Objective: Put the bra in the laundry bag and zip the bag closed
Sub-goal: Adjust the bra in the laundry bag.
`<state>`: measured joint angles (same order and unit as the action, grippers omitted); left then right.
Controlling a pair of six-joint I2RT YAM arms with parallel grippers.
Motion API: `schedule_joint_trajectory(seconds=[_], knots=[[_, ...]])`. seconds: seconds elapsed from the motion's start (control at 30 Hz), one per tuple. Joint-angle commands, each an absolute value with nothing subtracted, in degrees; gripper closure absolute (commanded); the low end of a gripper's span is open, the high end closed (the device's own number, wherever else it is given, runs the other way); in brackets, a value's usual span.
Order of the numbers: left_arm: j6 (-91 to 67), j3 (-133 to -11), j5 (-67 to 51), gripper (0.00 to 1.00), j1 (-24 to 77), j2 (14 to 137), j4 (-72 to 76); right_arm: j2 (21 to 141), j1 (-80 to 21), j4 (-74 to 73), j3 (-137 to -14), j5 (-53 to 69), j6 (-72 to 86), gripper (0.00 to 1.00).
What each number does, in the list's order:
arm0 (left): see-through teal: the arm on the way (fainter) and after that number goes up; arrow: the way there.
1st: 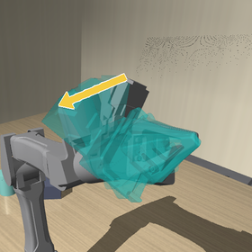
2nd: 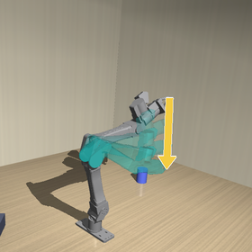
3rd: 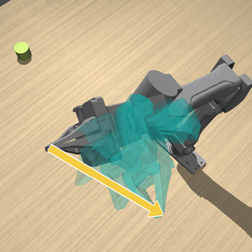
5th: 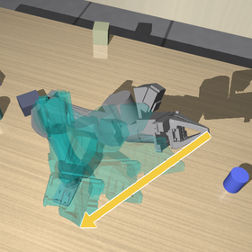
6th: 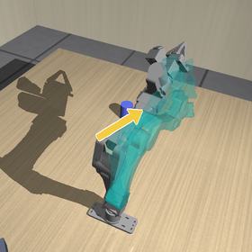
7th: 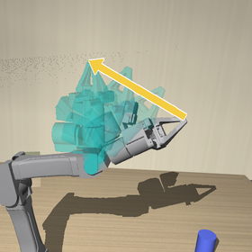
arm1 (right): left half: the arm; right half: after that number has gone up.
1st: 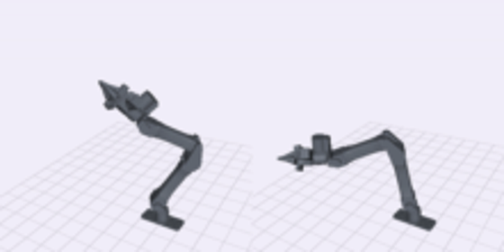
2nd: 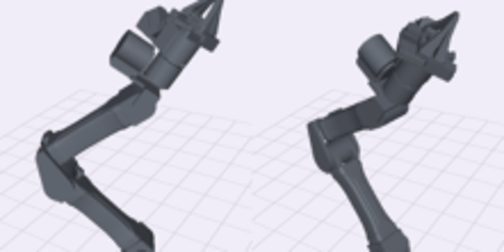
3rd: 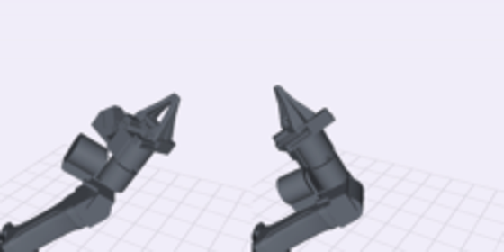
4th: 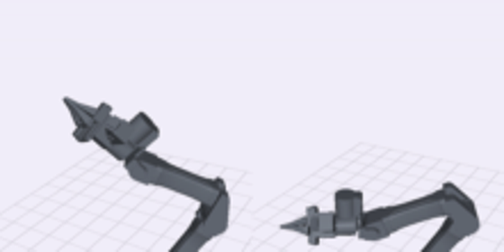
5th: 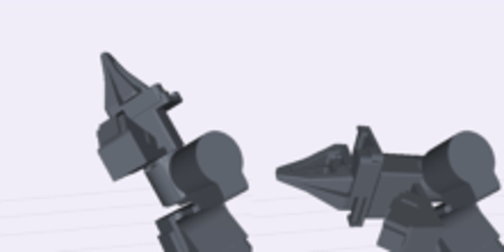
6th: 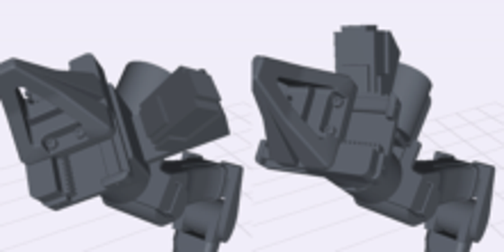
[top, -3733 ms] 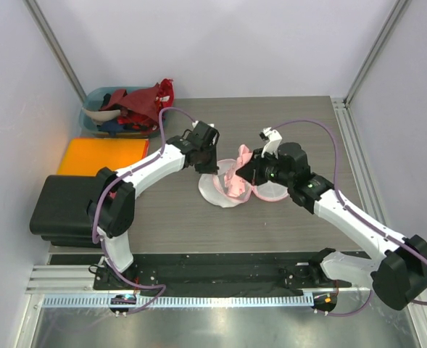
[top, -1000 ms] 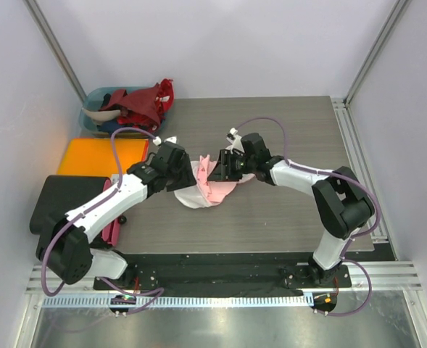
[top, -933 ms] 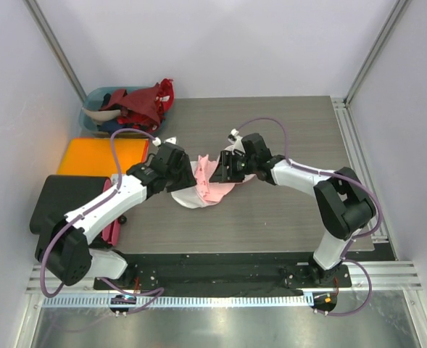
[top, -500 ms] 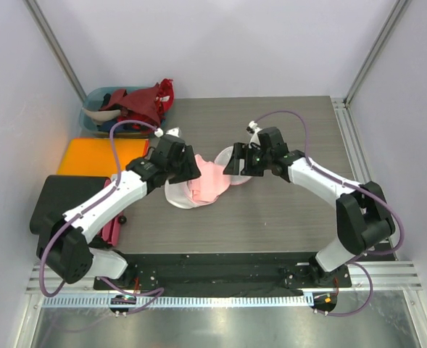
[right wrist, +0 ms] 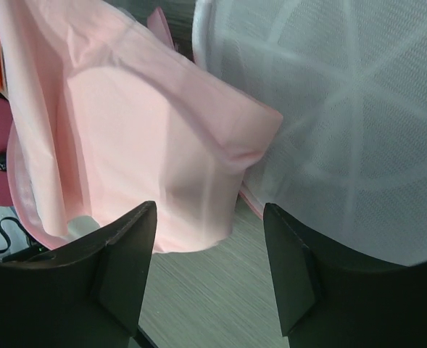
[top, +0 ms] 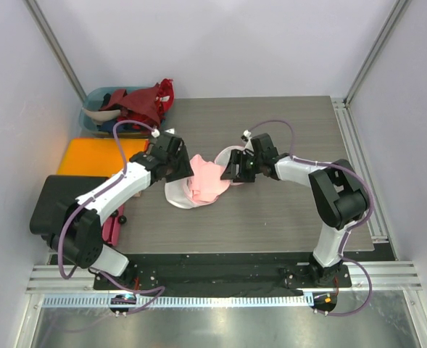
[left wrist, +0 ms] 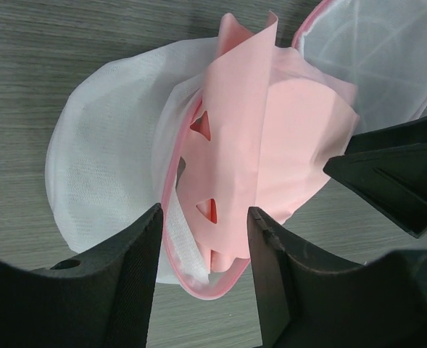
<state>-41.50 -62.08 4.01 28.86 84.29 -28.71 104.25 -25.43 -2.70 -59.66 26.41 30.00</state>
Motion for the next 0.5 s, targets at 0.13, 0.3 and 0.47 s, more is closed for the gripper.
schedule_joint_trajectory(seconds=[0.13, 0.3, 0.47], knots=[[-40.3, -63.8, 3.7, 0.50, 28.4, 87.9, -26.6, 106.3, -25.5, 8.5, -59.0, 30.8, 32.7, 0.42], [-40.2, -64.2, 4.0, 0.51, 28.4, 88.9, -26.9, 107.9, -25.8, 10.1, -59.4, 31.7, 33.7, 0.44], [-40.3, -64.2, 3.9, 0.59, 28.3, 90.3, -26.9, 109.0, -25.8, 13.2, -58.8, 32.0, 34.6, 0.52]])
